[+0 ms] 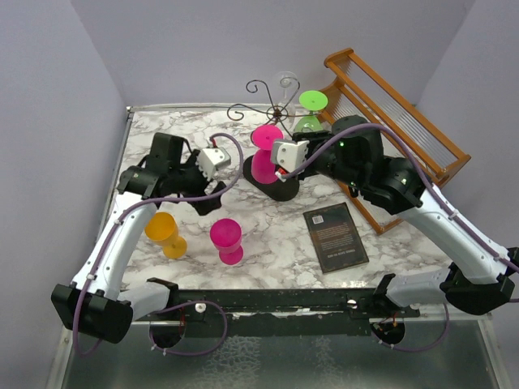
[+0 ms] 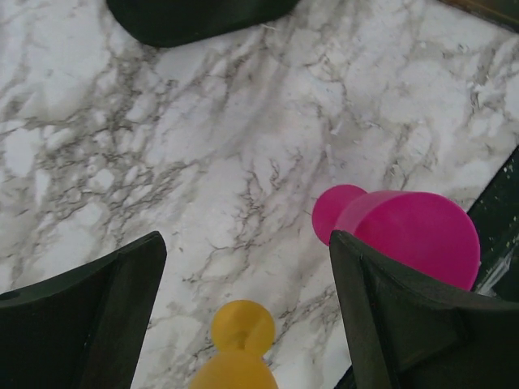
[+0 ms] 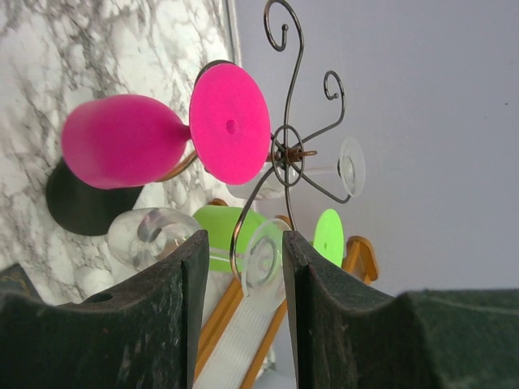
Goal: Place the wine glass upside down on the wine glass rack
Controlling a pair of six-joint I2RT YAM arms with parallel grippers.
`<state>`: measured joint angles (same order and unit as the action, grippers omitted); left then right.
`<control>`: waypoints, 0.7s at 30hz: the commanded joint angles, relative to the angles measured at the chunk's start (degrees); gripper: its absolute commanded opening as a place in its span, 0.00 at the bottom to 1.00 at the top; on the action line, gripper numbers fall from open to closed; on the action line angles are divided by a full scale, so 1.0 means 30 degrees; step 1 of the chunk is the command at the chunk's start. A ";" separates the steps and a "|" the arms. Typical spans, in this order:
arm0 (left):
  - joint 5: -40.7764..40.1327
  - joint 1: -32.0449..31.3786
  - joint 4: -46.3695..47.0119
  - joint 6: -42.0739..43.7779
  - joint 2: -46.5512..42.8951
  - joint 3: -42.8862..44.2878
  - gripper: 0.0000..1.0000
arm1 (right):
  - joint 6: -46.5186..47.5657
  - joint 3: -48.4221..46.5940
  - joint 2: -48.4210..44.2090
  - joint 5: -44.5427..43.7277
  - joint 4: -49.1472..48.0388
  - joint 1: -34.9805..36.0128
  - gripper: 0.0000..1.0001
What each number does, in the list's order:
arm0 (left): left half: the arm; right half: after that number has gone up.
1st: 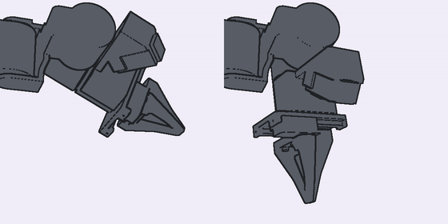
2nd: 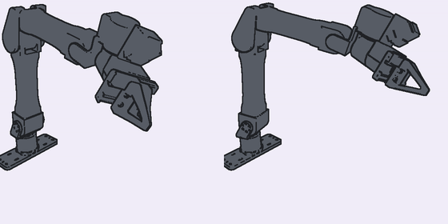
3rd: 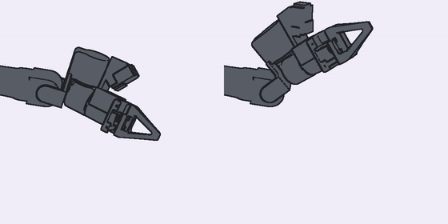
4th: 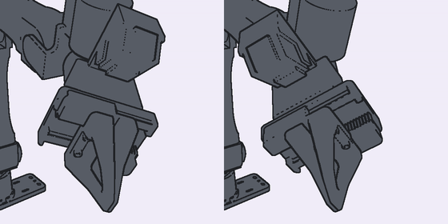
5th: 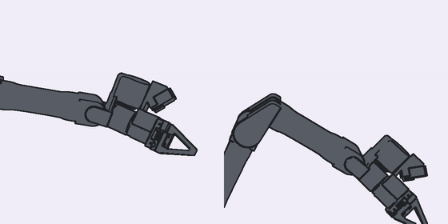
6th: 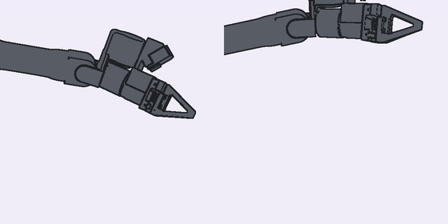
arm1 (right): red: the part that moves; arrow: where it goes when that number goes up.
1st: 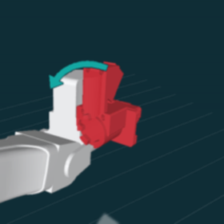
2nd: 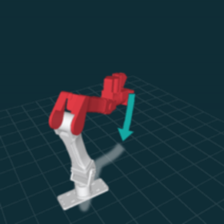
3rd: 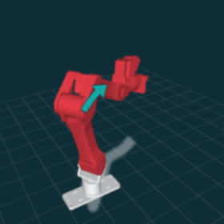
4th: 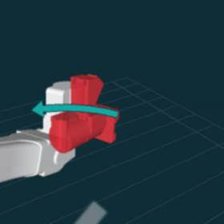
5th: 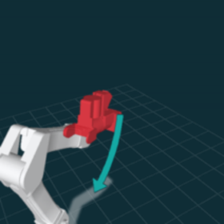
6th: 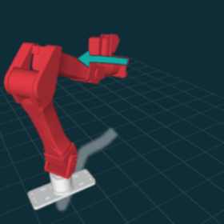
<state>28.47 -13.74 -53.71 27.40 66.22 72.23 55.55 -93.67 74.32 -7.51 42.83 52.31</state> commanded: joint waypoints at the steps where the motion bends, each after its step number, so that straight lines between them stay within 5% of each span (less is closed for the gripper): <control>1: 0.0636 -0.1783 -0.0568 0.1504 -0.0030 -0.1370 0.84 | -0.1370 -0.1055 -0.0673 0.2516 0.0704 -0.0871 0.43; 9: 0.0115 -0.3583 -0.0366 0.2260 0.0595 -0.2786 0.71 | -0.1717 -0.1194 -0.1104 0.3410 0.0730 -0.2275 0.43; 21: -0.0347 -0.4415 -0.0663 0.3445 0.1322 -0.3207 0.19 | -0.2843 -0.1725 -0.1121 0.4631 0.0481 -0.3567 0.45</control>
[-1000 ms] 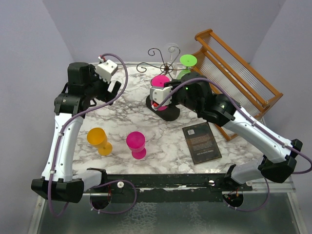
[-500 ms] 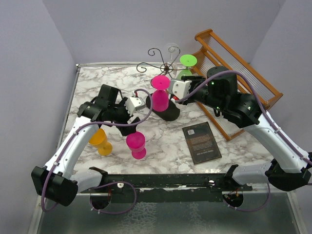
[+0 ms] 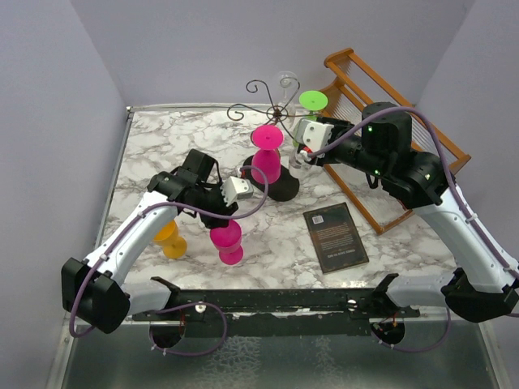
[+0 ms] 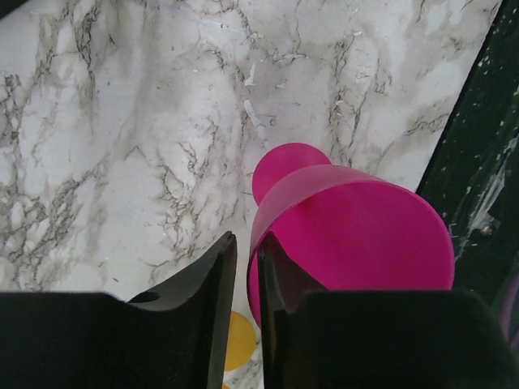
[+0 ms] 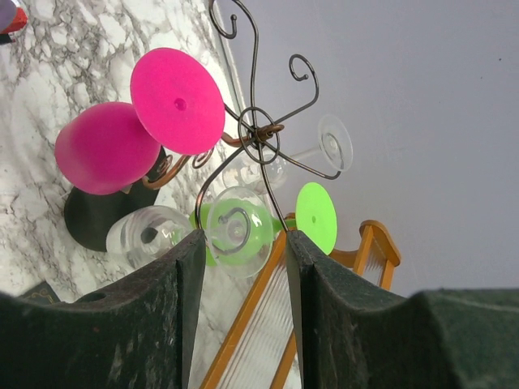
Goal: Place the wine glass upside down on the wine glass rack
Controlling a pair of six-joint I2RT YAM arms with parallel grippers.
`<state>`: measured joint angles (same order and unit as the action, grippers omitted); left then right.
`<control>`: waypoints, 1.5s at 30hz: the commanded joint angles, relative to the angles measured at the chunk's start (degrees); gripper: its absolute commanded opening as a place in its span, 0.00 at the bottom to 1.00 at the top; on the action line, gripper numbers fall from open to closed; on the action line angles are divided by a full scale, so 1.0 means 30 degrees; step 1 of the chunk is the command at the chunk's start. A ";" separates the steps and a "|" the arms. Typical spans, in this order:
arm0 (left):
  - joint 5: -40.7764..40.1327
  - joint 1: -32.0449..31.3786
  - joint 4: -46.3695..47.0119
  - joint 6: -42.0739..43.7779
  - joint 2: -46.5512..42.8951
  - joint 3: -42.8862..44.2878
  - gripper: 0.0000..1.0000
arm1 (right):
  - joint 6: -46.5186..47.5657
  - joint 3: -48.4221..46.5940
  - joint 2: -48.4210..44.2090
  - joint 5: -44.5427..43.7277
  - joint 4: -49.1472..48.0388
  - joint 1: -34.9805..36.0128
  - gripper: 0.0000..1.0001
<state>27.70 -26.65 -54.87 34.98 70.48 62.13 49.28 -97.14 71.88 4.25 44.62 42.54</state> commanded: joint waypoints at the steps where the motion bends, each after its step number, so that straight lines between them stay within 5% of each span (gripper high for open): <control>1: -0.0275 -0.0109 -0.0488 0.1063 -0.0174 0.0327 0.12 | -0.0869 -0.0591 -0.0286 0.0647 -0.0237 -0.0392 0.45; 4: -0.0912 -0.0109 -0.1105 0.1487 -0.0505 0.0976 0.00 | -0.1198 -0.0684 -0.0136 0.0557 -0.0536 -0.0625 0.45; 18: -0.8617 0.0075 -0.2954 0.0918 -0.1702 0.7611 0.00 | -0.5116 -0.2470 0.1516 -0.1201 -0.2606 -0.2421 0.56; 26: -1.2015 0.3248 0.0447 -0.2443 -0.1308 1.2361 0.00 | -0.9348 -0.3793 0.2764 0.0358 -0.3244 -0.3446 0.57; 35: -1.0706 0.4490 0.3809 -0.6510 -0.0653 1.6394 0.00 | -1.2438 -0.4465 0.3726 0.1609 -0.4062 -0.3604 0.56; 45: -0.3727 0.4490 0.7272 -1.1702 0.0622 1.8583 0.00 | -1.5216 -0.3378 0.3446 0.3926 -0.5183 -0.3969 0.56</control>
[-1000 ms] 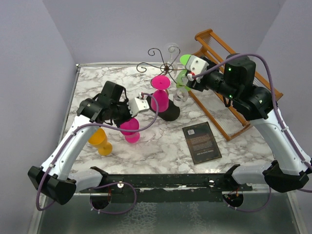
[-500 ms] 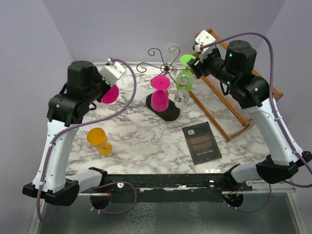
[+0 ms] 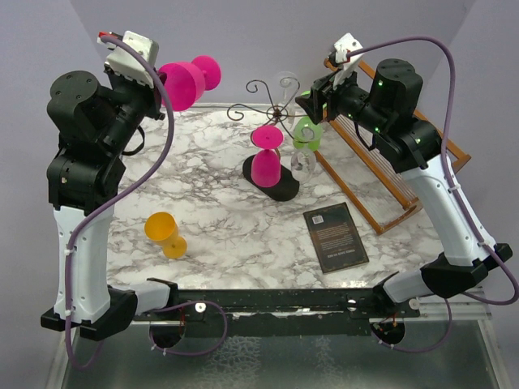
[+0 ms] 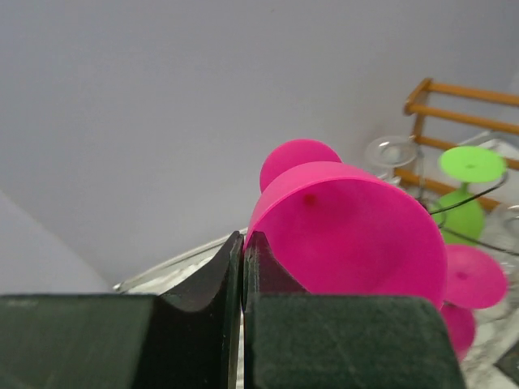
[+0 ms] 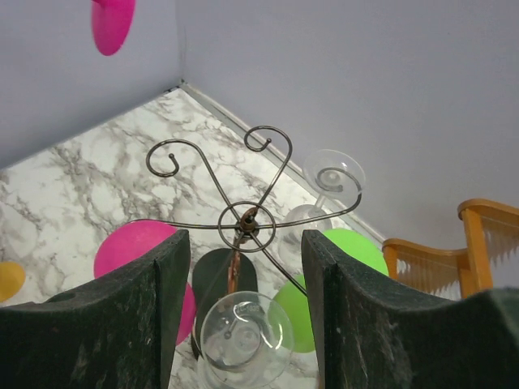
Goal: Place the wine glass upside down on the wine glass rack
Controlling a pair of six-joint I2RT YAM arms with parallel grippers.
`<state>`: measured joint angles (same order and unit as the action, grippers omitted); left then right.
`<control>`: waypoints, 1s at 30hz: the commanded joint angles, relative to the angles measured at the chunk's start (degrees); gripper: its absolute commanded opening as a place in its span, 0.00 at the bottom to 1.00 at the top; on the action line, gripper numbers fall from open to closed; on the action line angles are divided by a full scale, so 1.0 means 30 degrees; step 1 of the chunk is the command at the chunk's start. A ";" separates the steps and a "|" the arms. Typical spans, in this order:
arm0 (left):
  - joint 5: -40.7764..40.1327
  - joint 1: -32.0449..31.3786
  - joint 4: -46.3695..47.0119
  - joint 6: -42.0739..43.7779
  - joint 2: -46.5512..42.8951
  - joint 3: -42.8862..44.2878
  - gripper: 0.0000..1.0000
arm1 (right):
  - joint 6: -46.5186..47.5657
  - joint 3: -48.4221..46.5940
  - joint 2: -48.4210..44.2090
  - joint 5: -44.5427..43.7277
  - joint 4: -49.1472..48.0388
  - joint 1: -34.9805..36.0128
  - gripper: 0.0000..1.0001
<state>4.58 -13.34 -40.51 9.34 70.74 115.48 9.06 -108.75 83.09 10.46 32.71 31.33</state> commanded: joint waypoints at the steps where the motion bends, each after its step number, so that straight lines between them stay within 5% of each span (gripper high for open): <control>1: 0.4692 0.0057 0.2821 -0.3665 0.0719 0.0845 0.00 | -0.2059 0.0630 -0.0313 0.2184 -0.1335 -0.0247 0.56; 7: 0.8648 0.0054 0.4894 -0.6676 0.1471 0.0394 0.00 | -0.3612 0.1089 -0.0304 0.3405 -0.2127 -0.0293 0.56; 20: 1.1278 0.0053 0.6890 -0.8729 0.1614 -0.1329 0.00 | -0.7666 0.0617 0.0508 0.5930 -0.3033 -0.1067 0.53; 30: 1.1765 0.0053 0.7248 -0.8965 0.1674 -0.1755 0.00 | -0.8289 -0.0020 0.0921 0.6148 -0.2911 -0.1108 0.33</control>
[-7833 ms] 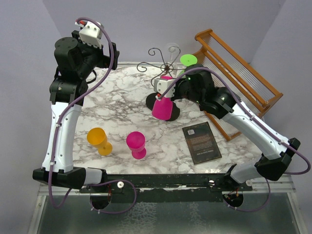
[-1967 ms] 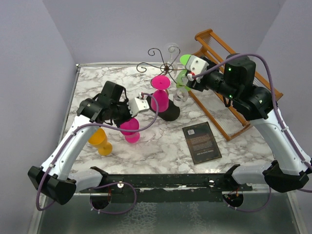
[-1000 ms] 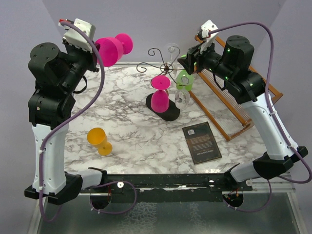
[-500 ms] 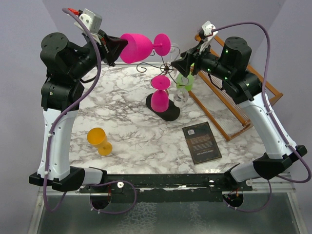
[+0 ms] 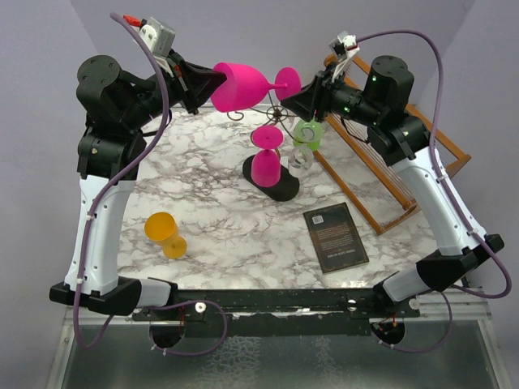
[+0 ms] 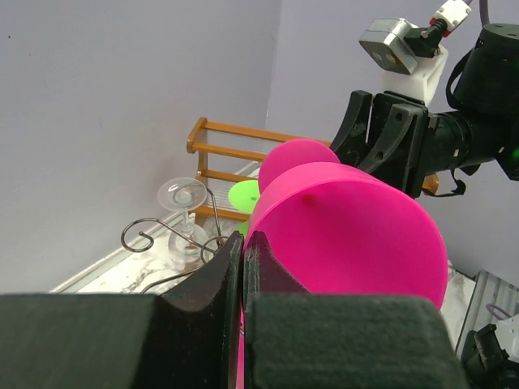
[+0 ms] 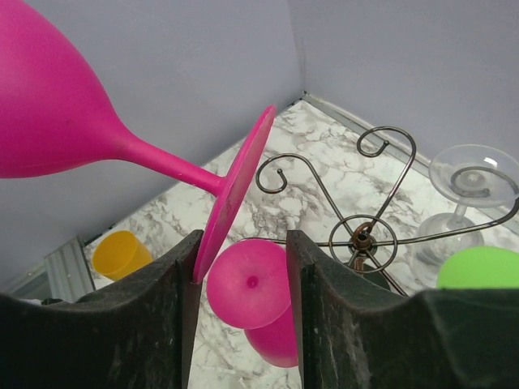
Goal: Place the wine glass upside down on the wine glass rack
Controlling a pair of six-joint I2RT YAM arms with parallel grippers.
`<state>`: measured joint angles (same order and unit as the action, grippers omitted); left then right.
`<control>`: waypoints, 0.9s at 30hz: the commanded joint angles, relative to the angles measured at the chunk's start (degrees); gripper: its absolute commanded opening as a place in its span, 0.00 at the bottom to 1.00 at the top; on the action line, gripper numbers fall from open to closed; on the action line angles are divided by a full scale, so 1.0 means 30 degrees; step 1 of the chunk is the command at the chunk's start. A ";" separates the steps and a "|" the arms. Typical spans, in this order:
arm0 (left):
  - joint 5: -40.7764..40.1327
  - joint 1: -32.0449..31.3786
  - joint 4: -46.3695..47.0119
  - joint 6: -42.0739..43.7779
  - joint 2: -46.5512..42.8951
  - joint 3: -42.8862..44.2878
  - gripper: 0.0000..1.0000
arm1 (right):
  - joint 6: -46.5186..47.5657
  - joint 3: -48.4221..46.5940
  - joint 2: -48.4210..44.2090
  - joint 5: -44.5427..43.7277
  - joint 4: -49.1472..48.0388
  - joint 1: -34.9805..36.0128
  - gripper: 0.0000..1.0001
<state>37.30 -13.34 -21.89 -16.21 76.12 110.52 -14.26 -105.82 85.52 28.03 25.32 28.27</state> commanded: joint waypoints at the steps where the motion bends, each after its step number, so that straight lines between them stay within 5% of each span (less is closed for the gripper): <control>1: 0.0867 0.0053 0.1087 -0.0438 -0.0126 -0.0164 0.00 | -0.0519 -0.1084 0.0143 0.0181 -0.0370 -0.0094 0.29; 13: 0.0868 -0.0056 0.1084 -0.0210 -0.0074 -0.0576 0.00 | 0.0276 -0.1632 0.0296 -0.1701 0.0152 -0.0093 0.03; 27: -0.0071 -0.0079 -0.0465 0.1598 -0.0880 -0.1161 0.39 | 0.2989 -0.2068 0.0529 -0.5157 0.0319 -0.0255 0.01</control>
<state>38.74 -13.58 -21.15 -15.35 75.99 106.96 -9.65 -110.28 86.85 18.13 26.61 27.94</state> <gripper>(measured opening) 0.336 0.029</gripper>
